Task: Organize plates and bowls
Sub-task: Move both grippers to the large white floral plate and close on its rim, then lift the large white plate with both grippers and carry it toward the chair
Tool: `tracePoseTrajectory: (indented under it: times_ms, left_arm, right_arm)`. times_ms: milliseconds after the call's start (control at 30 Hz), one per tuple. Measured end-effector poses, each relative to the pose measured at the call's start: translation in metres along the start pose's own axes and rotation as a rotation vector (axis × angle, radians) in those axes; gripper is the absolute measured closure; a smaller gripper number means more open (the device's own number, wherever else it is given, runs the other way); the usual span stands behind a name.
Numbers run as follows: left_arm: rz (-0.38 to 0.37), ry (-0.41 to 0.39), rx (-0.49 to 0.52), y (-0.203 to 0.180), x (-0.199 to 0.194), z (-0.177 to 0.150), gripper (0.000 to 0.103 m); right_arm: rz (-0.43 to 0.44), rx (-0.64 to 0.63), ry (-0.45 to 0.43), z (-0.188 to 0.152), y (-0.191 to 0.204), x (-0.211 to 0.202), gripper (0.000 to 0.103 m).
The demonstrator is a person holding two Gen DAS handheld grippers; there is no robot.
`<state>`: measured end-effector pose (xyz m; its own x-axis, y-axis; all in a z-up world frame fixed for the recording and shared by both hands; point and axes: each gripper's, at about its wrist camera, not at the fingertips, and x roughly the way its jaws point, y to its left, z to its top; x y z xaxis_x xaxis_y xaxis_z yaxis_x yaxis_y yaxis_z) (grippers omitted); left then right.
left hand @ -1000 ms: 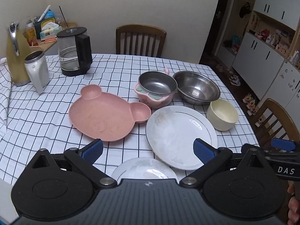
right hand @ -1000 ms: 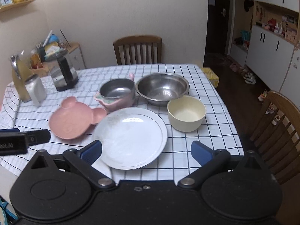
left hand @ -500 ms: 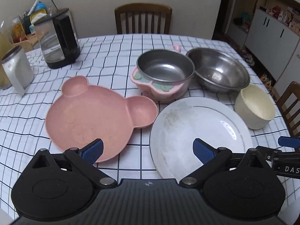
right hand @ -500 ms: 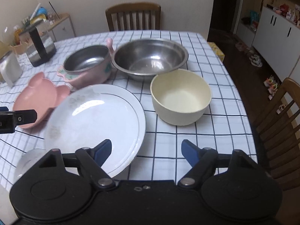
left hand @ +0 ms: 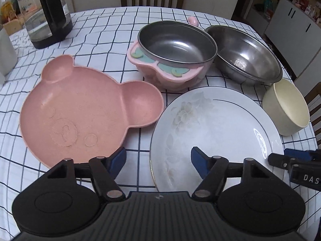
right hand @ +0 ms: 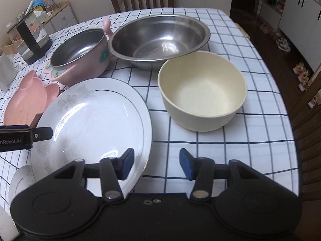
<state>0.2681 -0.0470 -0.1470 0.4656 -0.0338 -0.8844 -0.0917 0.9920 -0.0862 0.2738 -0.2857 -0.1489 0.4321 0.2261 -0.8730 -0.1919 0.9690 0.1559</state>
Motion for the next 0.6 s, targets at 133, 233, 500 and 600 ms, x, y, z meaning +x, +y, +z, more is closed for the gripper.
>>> tracePoseTrajectory:
  times_ms: [133, 233, 500, 600]
  left_arm:
    - [-0.022, 0.019, -0.029, 0.003, 0.003, 0.002, 0.049]
    - [-0.036, 0.041, -0.054, 0.008, 0.007, 0.002, 0.064]
    - [-0.077, 0.056, -0.090, 0.013, 0.011, 0.002, 0.077]
    - [-0.077, 0.056, -0.095, 0.014, 0.011, 0.002, 0.079]
  right_arm:
    - [0.048, 0.019, 0.023, 0.002, 0.000, 0.005, 0.070]
    - [0.073, 0.035, 0.037, 0.004, 0.000, 0.008, 0.079]
    - [0.100, 0.072, 0.049, 0.004, -0.004, 0.011, 0.087]
    - [0.109, 0.093, 0.052, 0.004, -0.007, 0.011, 0.088]
